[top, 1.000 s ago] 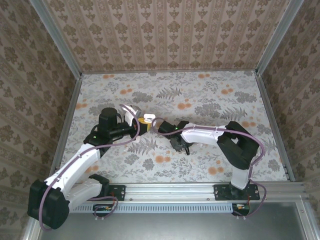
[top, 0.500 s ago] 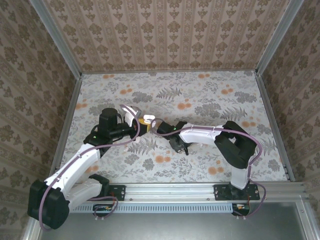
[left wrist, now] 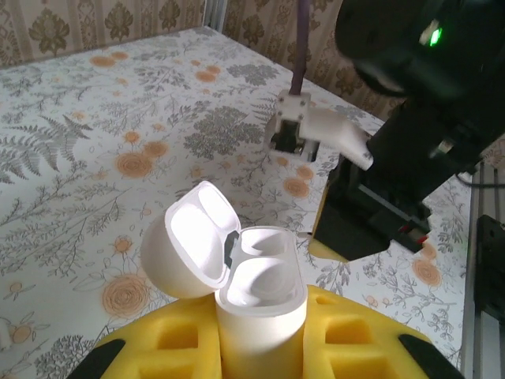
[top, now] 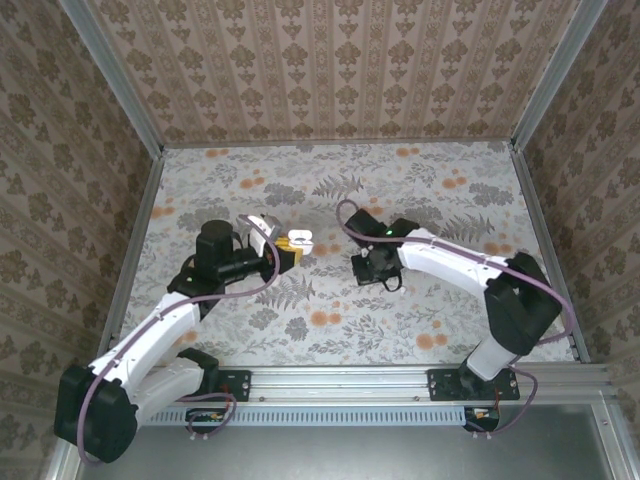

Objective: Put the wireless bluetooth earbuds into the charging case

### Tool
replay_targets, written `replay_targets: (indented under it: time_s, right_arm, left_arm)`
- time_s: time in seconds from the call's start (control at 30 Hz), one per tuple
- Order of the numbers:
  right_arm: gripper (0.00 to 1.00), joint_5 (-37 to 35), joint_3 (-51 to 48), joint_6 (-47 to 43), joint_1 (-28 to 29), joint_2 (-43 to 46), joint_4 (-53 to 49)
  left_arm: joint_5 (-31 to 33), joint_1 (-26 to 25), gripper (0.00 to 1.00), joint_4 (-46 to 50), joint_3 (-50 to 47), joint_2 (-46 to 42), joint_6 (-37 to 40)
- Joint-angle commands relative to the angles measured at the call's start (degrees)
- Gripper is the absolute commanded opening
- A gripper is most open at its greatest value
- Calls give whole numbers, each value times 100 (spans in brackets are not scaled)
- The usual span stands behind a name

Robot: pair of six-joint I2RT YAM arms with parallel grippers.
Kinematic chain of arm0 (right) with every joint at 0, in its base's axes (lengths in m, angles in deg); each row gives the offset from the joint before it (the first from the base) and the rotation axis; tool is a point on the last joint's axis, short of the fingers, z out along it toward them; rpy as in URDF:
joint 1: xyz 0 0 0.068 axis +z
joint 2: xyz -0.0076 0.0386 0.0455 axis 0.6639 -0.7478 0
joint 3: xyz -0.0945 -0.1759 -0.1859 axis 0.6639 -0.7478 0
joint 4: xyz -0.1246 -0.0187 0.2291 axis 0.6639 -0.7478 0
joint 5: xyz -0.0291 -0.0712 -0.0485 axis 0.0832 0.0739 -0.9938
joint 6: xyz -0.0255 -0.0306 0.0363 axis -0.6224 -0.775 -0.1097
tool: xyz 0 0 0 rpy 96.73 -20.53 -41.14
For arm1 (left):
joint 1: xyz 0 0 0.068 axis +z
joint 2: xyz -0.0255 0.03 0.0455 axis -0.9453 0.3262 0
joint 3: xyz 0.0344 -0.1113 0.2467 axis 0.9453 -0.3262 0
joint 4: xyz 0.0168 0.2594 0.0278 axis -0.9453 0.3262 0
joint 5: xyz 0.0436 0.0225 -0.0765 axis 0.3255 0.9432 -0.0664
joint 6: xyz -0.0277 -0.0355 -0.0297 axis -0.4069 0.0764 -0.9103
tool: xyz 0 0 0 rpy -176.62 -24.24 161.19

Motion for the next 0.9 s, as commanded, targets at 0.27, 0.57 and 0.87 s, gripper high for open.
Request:
replay_targets:
  time_s: [0.27, 0.57, 0.87]
  right_arm:
    - [8, 2606, 718, 558, -271, 895, -821]
    - [8, 3103, 1381, 182, -292, 973, -1295]
    - [7, 3663, 2035, -145, -305, 685, -1455]
  left_arm:
    - [-319, -182, 0, -1629, -211, 474, 438]
    - [-671, -538, 0, -2053, -105, 881, 732]
    - [-944, -641, 0, -1918, -54, 865, 846]
